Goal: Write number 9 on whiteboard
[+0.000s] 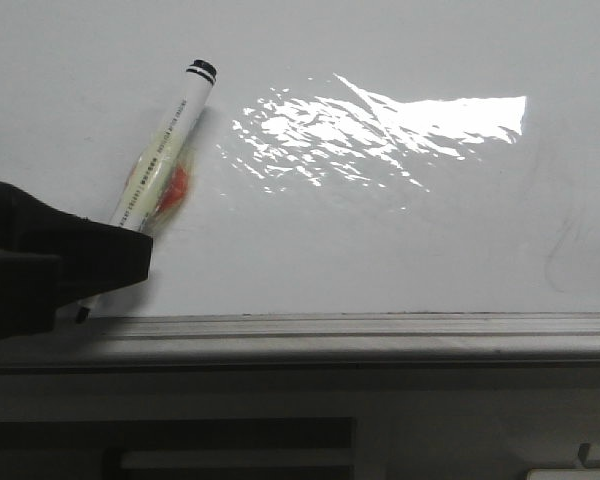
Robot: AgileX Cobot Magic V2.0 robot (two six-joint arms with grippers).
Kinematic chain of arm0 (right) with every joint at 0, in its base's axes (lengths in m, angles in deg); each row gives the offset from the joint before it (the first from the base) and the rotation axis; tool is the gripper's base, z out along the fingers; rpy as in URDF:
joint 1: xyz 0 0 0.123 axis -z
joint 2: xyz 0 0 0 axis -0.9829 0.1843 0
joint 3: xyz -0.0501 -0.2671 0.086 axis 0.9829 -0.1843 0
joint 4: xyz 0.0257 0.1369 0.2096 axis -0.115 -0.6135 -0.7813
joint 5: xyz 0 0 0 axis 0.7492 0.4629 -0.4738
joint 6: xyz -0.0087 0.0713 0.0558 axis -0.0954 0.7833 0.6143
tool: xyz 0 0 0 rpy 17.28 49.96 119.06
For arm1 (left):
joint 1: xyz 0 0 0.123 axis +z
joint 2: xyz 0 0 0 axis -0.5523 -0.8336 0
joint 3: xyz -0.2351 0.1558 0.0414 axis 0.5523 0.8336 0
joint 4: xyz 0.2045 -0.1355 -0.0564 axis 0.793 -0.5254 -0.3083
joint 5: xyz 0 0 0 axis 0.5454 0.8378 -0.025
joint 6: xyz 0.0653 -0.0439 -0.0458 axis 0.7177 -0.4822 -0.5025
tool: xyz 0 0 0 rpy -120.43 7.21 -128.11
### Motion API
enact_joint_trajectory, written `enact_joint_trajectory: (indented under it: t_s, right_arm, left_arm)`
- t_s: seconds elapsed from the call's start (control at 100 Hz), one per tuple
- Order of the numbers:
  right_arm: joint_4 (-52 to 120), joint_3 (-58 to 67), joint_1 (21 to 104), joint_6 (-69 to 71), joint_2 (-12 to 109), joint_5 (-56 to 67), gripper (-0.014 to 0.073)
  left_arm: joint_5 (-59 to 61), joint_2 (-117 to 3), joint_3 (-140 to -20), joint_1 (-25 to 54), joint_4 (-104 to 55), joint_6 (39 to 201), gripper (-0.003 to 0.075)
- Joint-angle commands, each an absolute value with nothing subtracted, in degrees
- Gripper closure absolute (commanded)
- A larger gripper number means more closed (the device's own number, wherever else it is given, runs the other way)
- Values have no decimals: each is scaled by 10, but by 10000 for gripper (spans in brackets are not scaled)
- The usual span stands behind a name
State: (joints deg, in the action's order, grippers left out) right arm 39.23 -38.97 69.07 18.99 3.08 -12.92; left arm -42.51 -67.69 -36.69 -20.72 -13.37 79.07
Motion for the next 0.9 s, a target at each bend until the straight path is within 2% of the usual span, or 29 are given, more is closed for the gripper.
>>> enact_joint_trajectory:
  t_s: [0.0,0.11,0.23,0.33,0.49,0.66,0.89]
  right_arm:
    - [381,-352,653,154,78,-98,637]
    - [360,-310,589,136,145,-97,575]
    - [359,-254,520,129,224,-97,385]
    - [359,-207,463,129,287,-92,287]
    - [359,-159,394,121,376,-62,278]
    - [359,-114,333,121,442,-59,279]
    - [358,-74,308,121,484,-55,279]
  left_arm:
    - [-461,-664,-380,-210,-103,788,741]
    - [-461,-655,-380,-210,-34,788,741]
    - [-461,-647,-380,-210,36,794,741]
    - [-464,-647,-380,-210,106,814,741]
    - [-480,-647,-380,-210,194,825,741]
    - [-496,-647,-380,-210,199,825,741]
    - [-506,-647,-380,-210,212,825,741]
